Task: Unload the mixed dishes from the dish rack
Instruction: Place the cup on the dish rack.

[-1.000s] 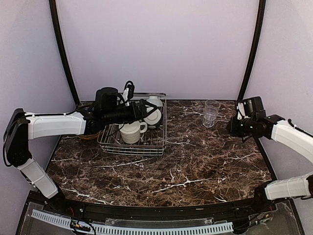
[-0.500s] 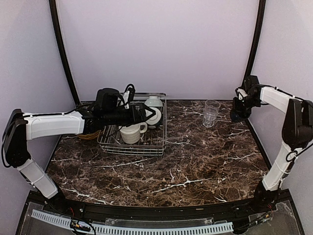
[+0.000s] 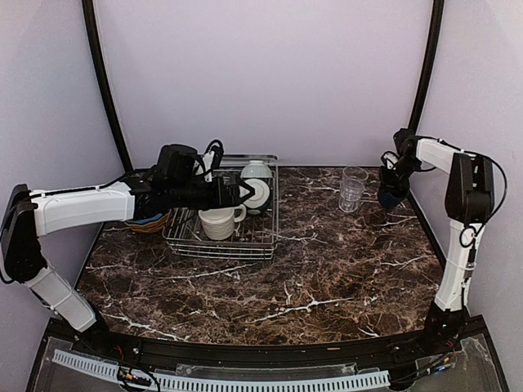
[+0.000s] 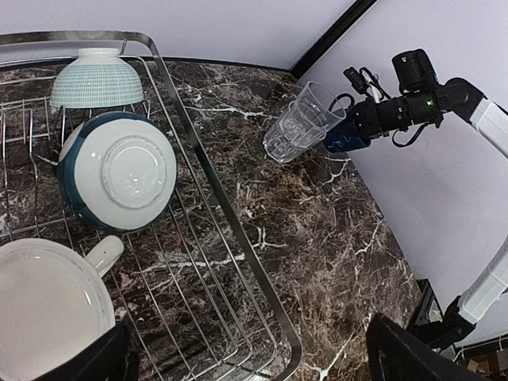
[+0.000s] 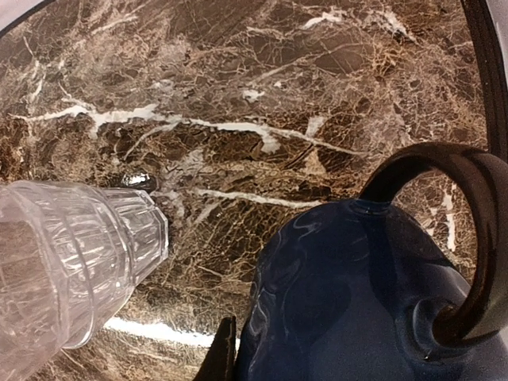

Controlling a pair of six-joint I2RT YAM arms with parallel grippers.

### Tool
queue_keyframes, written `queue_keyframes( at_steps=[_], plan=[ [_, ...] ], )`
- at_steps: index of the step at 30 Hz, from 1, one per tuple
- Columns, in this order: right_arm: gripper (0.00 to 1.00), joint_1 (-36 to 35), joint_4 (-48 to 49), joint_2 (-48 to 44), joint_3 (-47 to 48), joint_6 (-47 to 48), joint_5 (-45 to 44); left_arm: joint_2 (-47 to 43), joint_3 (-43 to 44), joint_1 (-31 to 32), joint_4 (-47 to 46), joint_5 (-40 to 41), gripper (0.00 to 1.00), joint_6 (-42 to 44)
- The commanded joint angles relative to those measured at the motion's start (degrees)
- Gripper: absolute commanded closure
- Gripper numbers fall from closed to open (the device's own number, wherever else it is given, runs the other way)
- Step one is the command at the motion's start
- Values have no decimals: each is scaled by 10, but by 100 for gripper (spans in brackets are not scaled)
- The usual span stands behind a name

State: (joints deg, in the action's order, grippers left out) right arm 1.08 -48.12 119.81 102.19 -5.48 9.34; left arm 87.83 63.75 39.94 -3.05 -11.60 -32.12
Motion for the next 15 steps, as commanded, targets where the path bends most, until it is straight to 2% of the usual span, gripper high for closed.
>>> queue_keyframes(
  at_steps=[1,7,15],
  plan=[
    [94,0,-12,15,38,14,-10,-27,13,-3,57,32,1,24],
    [85,-1,-17,43,62,16,-6,-26,34,-4,127,82,1,62],
    [61,-7,-18,22,56,16,-6,9,108,-4,245,160,1,116]
  ],
)
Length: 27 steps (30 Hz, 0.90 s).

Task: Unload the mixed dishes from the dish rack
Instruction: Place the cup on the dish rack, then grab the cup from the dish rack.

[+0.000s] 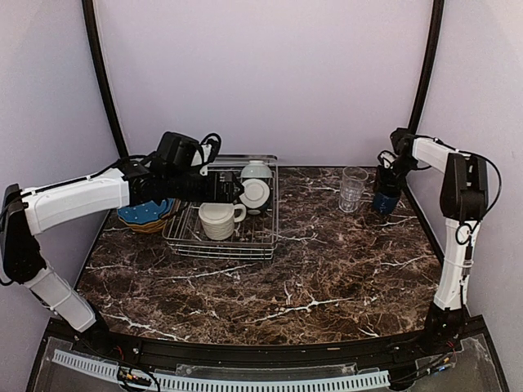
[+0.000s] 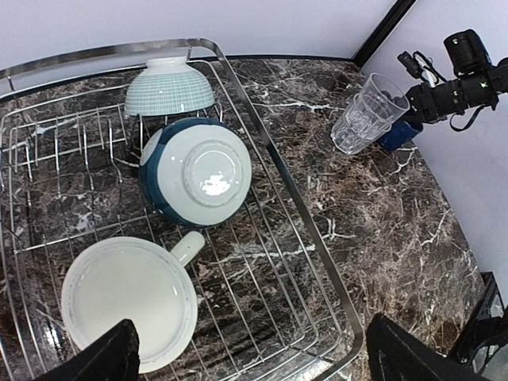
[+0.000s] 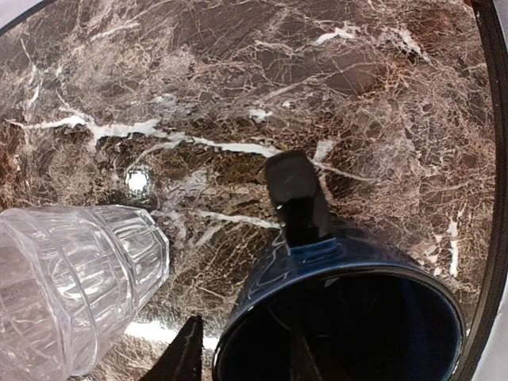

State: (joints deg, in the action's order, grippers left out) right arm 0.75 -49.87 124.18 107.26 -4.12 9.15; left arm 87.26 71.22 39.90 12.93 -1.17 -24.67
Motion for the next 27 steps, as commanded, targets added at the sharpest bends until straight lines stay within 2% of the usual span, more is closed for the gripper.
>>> queue_keyframes(
  at_steps=[1,5,8,15,21,24,27],
  plan=[
    [58,-4,2,-34,-1,2,-4,19,40,-3,105,69,1,50],
    [39,-4,23,-102,-46,-1,-13,65,99,-3,185,118,1,71],
    [22,-4,55,-160,-114,-7,-23,111,153,-4,238,152,1,74],
    [2,-4,147,-303,-291,-34,-8,156,192,-11,273,174,1,75],
    [1,-29,214,-413,-419,-57,55,182,225,-12,268,125,1,107],
    [1,-37,226,-446,-453,-64,71,189,240,-12,249,71,5,157],
    [1,-45,242,-468,-483,-72,96,210,266,-12,250,66,10,205]
  ],
)
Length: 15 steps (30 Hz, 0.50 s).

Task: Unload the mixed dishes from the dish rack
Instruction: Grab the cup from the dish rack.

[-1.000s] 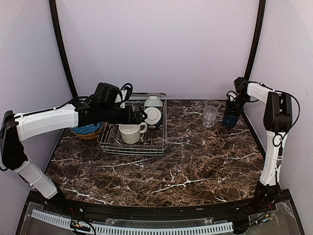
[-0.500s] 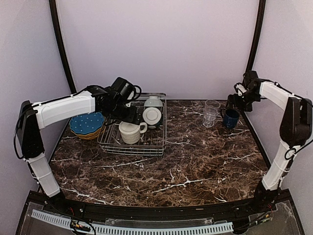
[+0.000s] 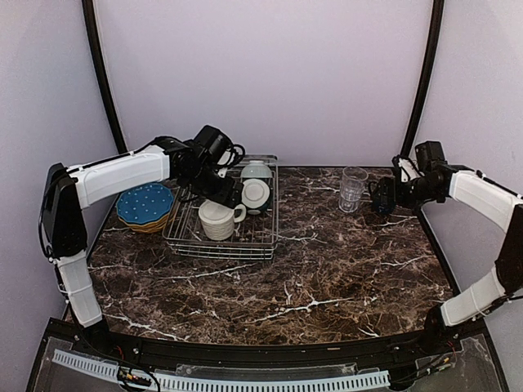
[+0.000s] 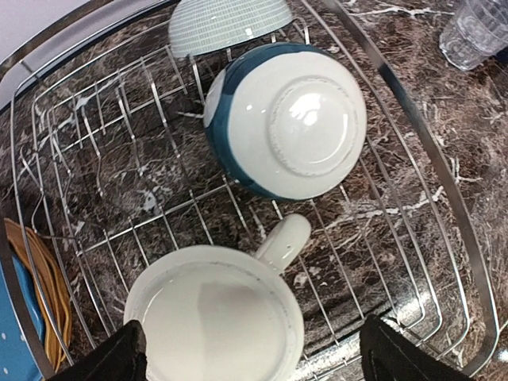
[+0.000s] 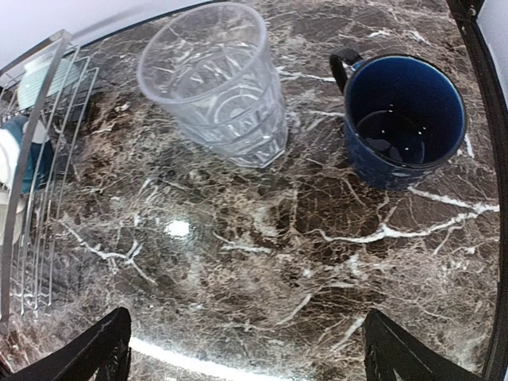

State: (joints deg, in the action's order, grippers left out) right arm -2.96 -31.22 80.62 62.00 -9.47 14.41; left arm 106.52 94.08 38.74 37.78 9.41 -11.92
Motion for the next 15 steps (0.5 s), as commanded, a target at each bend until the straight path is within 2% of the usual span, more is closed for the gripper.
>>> queue_keyframes(
  at_steps=[1,9,12,15],
  plan=[
    [1,-10,60,-38,-38,-19,47,25,66,-1,20,-38,13,98],
    [1,-20,65,-56,-72,-23,43,155,237,1,142,-43,31,159],
    [1,-20,67,-62,-77,-24,43,174,256,2,161,-33,37,165],
    [1,-20,69,-68,-80,-25,43,190,257,4,168,-12,39,170]
  ],
)
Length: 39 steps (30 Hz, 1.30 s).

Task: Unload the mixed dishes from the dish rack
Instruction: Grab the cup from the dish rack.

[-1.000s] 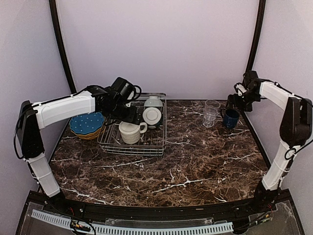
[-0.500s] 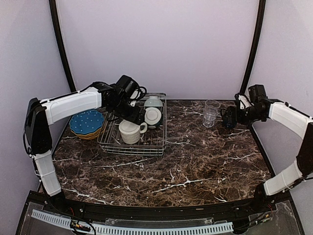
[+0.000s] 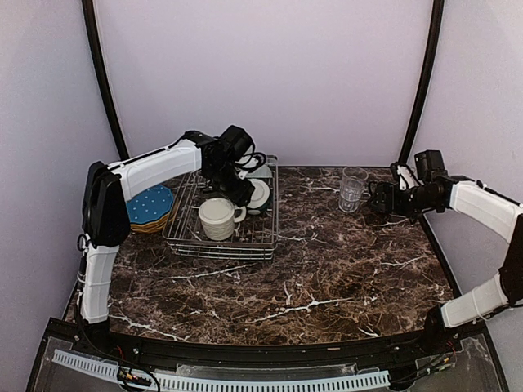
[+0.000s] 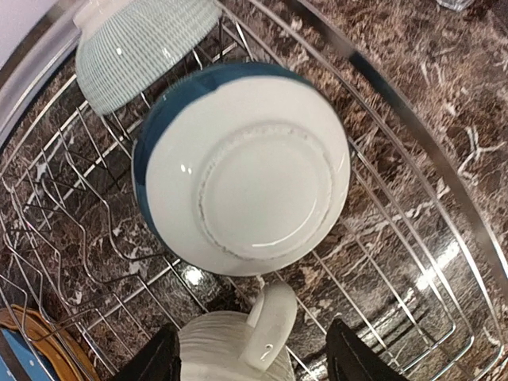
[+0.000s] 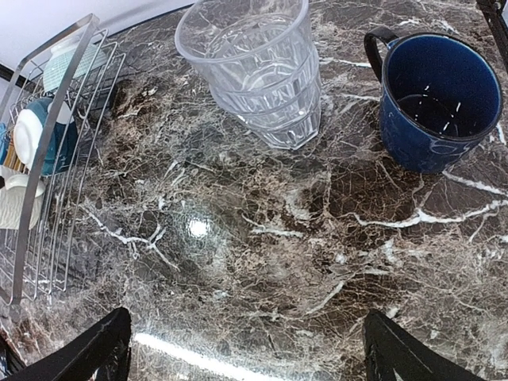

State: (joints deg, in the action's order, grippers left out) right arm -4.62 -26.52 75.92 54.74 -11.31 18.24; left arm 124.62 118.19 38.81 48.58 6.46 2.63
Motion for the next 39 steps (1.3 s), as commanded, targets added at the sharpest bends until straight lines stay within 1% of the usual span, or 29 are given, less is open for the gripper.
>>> queue_keyframes(
  at_steps=[1,4,8,14,15,17,20,22,25,27,29,33,34,36,37,39],
  plan=[
    [1,-4,23,-22,-8,-7,6,11,16,5,62,18,40,28],
    [1,-5,28,-25,-9,-11,11,29,16,7,69,22,42,35],
    [1,-6,34,-25,-11,-15,15,50,23,15,88,60,49,40],
    [1,-9,43,-21,-20,-19,18,60,26,23,103,65,62,37],
    [1,-10,44,-21,-20,-20,19,60,27,24,109,66,63,36],
    [1,-11,47,-19,-22,-21,20,61,29,26,117,68,60,33],
    [1,-12,52,-15,-24,-23,23,62,29,25,133,75,50,26],
    [1,-13,55,-12,-24,-23,25,62,30,26,142,77,45,24],
    [1,-15,60,-7,-25,-25,27,68,33,26,154,77,44,22],
    [1,-17,63,-4,-25,-27,29,72,35,26,160,81,47,21],
    [1,-19,63,-2,-24,-27,30,77,40,26,168,83,53,20],
    [1,-21,60,-4,-21,-26,27,82,49,26,190,88,55,17],
    [1,-21,60,-5,-21,-26,26,83,49,26,193,88,54,17],
    [1,-23,62,-11,-26,-27,23,85,49,26,202,90,49,16],
    [1,-23,63,-14,-30,-29,23,86,50,26,207,90,45,15],
    [1,-23,65,-16,-34,-32,25,90,54,26,218,100,42,10]
  ],
)
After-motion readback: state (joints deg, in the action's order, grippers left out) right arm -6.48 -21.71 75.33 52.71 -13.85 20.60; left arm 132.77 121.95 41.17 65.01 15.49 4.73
